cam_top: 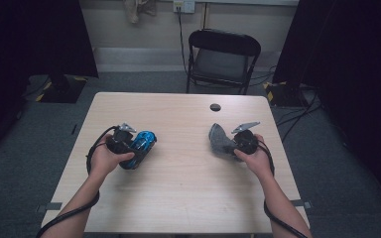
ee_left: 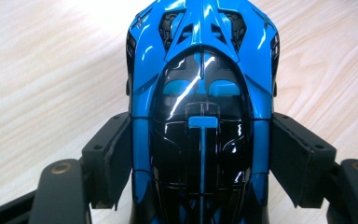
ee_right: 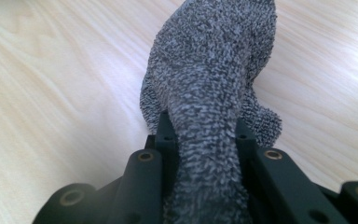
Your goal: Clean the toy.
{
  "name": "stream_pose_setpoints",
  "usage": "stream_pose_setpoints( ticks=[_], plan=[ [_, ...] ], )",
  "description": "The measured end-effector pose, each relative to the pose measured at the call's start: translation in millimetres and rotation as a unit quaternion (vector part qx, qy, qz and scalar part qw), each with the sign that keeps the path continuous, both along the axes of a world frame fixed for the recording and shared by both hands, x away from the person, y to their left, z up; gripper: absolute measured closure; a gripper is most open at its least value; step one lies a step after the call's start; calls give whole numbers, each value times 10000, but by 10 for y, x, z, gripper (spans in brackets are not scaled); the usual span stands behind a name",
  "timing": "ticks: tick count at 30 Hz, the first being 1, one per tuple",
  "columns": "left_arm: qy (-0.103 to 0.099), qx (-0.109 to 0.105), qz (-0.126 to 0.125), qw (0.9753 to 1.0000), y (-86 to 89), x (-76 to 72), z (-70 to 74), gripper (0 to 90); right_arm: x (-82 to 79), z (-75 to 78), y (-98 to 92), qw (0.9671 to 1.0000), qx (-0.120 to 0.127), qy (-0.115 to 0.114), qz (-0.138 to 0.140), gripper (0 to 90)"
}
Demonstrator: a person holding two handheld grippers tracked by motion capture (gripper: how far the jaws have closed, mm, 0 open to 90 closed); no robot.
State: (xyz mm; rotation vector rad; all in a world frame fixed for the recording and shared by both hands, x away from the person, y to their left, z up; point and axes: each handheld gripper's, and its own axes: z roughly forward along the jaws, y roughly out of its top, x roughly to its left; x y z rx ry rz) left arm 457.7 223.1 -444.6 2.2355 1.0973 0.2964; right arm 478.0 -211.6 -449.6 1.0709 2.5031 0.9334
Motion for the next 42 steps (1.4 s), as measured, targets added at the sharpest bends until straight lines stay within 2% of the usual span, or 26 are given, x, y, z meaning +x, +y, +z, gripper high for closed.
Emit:
stream_pose_setpoints(
  ticks=[13,21,26,32,42],
  plan=[
    [146,135,142,9997,181,12,-90,281,86,-74,-281,9985,-7,-51,-547,723],
    [172,137,191,9996,214,33,-139,280,86,-120,-392,9969,-59,-82,-783,714],
    [189,207,120,9995,189,52,-194,280,87,-160,-406,9968,-58,-65,-789,706],
    [226,117,154,9996,181,80,-279,279,81,-225,-423,9966,-6,-42,-828,693],
    [206,178,83,9996,160,96,-323,277,69,-260,-428,9960,34,-86,-888,656]
  ],
)
